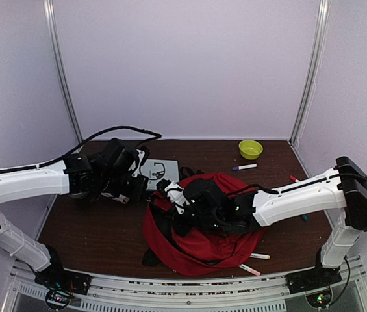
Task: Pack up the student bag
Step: Unzip the largest pocket of the student bag.
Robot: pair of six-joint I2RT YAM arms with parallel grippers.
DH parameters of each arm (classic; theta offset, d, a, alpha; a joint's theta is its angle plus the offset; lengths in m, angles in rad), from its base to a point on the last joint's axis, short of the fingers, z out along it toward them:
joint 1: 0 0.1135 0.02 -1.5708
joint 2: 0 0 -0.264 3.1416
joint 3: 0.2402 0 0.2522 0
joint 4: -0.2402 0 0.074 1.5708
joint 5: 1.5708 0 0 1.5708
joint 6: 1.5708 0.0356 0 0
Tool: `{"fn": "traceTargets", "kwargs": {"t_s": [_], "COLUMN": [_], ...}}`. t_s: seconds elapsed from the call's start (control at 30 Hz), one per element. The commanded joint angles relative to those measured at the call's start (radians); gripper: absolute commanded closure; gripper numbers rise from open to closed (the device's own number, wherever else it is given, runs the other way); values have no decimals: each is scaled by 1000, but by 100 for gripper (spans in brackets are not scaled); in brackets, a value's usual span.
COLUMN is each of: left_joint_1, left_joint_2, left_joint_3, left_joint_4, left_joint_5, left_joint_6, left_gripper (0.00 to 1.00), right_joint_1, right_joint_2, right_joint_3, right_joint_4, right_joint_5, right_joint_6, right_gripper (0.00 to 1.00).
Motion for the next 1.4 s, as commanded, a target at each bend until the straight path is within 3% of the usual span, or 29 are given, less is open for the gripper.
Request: {"fn": "traceTargets", "kwargs": {"t_s": [0.0,0.33,0.43,0.53,0.67,0.83,0.97,1.07,1.23,1.37], "left_joint_1": [20,52,49,59,65,64,66,71,77,88], "left_joint_2": [34,179,164,171,268,319,381,435,295,310], "left_joint_3": [115,235,184,121,201,247,306,391,248,224], "left_joint_4": [-6,-133,-70,-34,-107,-87,-102,-232,-195,-149], "left_joint_5": [6,44,110,63,77,124,83,-29,-136,-30], "left_joint_6": [66,57,24,10,31,50,97,99,105,174], "left_gripper": [100,100,100,100,100,100,100,100,100,100], "right_joint_1": [30,37,36,37,38,44,60,63,63,67], "right_joint_2": [-36,-50,-68,-86,-93,-89,-91,-87,-96,-91], "right_joint_3": [-7,-17,-15,-27,-31,-27,-30,-23,-30,-29], "right_joint_4": [-17,-25,-41,-25,-10,-22,-22,-43,-69,-61], "right_joint_5": [-28,57,111,80,38,9,-9,29,91,51], "right_joint_6": [-36,-35,-34,-49,-60,-69,-82,-86,-84,-103], "right_gripper": [99,97,97,97,97,97,97,98,99,99]}}
